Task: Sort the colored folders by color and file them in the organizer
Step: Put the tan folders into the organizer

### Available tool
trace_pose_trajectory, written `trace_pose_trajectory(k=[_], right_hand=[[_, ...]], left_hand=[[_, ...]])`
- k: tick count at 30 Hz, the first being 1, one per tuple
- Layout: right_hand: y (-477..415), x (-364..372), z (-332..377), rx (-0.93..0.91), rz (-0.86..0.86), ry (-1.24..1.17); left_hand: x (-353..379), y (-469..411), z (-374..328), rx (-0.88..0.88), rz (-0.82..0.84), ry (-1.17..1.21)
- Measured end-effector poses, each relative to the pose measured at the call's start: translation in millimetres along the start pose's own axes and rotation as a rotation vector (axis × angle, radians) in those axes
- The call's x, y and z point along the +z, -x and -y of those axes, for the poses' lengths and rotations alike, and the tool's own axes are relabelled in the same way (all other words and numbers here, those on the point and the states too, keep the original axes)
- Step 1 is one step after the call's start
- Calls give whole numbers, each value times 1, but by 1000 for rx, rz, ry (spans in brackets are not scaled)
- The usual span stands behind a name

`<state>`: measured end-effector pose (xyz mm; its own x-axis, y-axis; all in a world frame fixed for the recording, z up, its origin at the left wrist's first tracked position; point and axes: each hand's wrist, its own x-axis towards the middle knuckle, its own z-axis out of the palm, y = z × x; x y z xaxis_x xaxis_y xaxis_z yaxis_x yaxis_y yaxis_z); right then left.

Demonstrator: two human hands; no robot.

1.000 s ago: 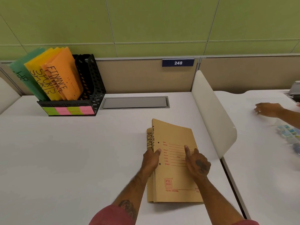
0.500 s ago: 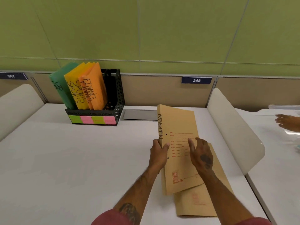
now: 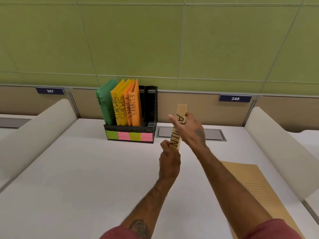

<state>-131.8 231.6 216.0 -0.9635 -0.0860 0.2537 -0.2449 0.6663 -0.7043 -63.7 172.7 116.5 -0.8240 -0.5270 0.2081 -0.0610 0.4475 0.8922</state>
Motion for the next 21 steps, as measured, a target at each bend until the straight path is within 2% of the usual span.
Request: trace_pose_trajectory(k=[3,7,11,14,17,21], right_hand=[[-2,15,19,156,37,-35],[-8,28,31,191,47,-66],[-19,32,41,139,65,-99],[-32,33,48,87,44,-146],[-46,33,60,26,8,-218],[-66,32,82,-46,-99,-292]], left_hand=[[-10,2,14,42,-43,-55],[-19,-3,26,53,-68,-113],[-23,-15,24,83,-64,-94],[-29,-33,22,182,-48,-96],[-40,-52,25,287,-10,-83],[-67,-80,36,308,49,32]])
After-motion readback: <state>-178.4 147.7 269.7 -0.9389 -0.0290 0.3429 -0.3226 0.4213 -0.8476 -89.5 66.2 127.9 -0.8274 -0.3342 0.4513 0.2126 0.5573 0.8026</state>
